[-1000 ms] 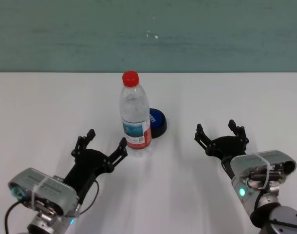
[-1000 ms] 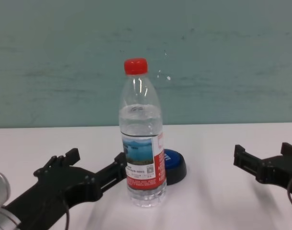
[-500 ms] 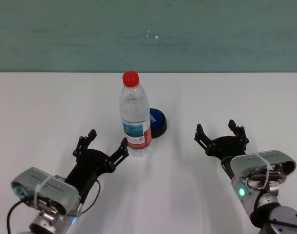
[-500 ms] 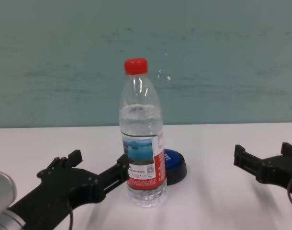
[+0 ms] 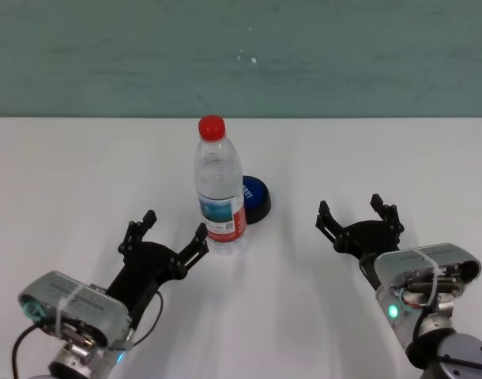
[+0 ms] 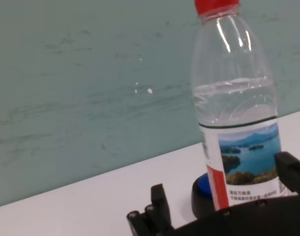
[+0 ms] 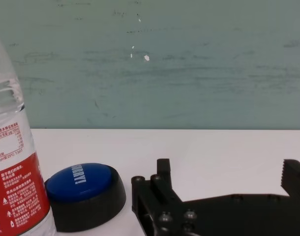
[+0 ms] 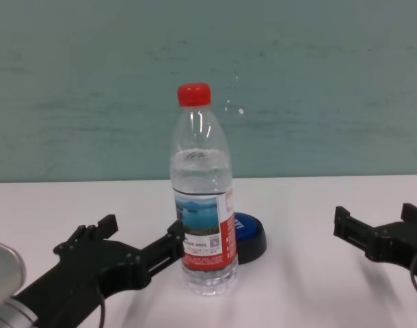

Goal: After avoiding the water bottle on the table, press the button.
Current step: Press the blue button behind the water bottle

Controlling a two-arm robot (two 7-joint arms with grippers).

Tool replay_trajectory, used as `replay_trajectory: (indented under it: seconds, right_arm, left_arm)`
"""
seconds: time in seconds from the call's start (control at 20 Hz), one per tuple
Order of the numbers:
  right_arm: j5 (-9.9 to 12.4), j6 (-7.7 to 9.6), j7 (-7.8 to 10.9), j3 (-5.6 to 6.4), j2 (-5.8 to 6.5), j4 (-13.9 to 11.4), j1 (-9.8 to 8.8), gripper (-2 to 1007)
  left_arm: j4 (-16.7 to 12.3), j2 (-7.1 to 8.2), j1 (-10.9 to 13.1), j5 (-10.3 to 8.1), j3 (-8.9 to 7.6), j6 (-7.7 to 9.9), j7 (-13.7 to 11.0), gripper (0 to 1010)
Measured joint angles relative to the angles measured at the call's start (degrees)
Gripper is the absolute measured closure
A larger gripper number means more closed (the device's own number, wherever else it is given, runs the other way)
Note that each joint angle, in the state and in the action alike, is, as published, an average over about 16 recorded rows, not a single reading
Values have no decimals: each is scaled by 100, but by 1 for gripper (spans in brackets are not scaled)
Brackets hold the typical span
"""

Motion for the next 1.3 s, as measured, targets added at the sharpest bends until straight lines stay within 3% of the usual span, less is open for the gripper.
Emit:
replay_trajectory:
  seconds: [0.85,1.3]
  right_arm:
    - [0,0,0,0,0,0,0,1]
    - [0,0,0,0,0,0,0,1]
  left_arm:
    - [-154,141,123,-212,-250,38,-68,0]
    - [-94,180,67,-259,-398,58,-53,0]
